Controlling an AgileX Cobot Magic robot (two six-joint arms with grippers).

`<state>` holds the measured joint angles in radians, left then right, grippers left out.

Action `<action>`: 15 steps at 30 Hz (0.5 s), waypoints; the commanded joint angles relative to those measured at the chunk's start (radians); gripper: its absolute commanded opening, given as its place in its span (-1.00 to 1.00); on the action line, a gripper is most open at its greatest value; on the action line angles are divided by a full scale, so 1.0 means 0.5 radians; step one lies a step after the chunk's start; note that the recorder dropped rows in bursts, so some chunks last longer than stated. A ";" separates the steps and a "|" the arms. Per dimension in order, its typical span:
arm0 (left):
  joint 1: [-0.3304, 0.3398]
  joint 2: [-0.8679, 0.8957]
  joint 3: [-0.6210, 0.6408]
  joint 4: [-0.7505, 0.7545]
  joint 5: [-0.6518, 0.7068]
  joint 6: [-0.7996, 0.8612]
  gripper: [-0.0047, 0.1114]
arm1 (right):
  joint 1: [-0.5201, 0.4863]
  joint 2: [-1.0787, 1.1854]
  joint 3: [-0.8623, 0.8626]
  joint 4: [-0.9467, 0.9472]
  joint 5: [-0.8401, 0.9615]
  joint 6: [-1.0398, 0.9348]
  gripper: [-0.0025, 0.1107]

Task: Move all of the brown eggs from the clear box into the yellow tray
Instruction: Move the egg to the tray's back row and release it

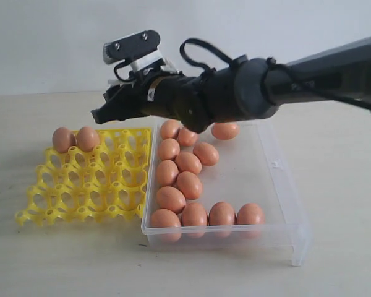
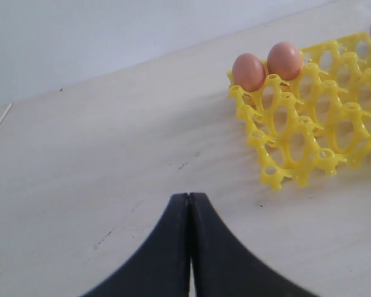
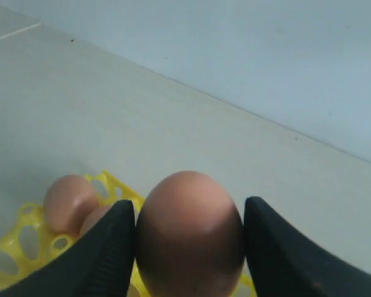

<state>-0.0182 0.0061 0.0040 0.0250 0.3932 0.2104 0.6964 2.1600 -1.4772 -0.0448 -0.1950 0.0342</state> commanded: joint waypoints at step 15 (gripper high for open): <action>-0.004 -0.012 -0.008 0.000 -0.009 -0.010 -0.92 | 0.026 0.481 -0.384 -0.259 -0.172 0.201 -0.73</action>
<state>-0.0182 0.0061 0.0040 0.0250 0.3932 0.2104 0.7085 2.3911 -1.6480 -0.1572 -0.2755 0.1198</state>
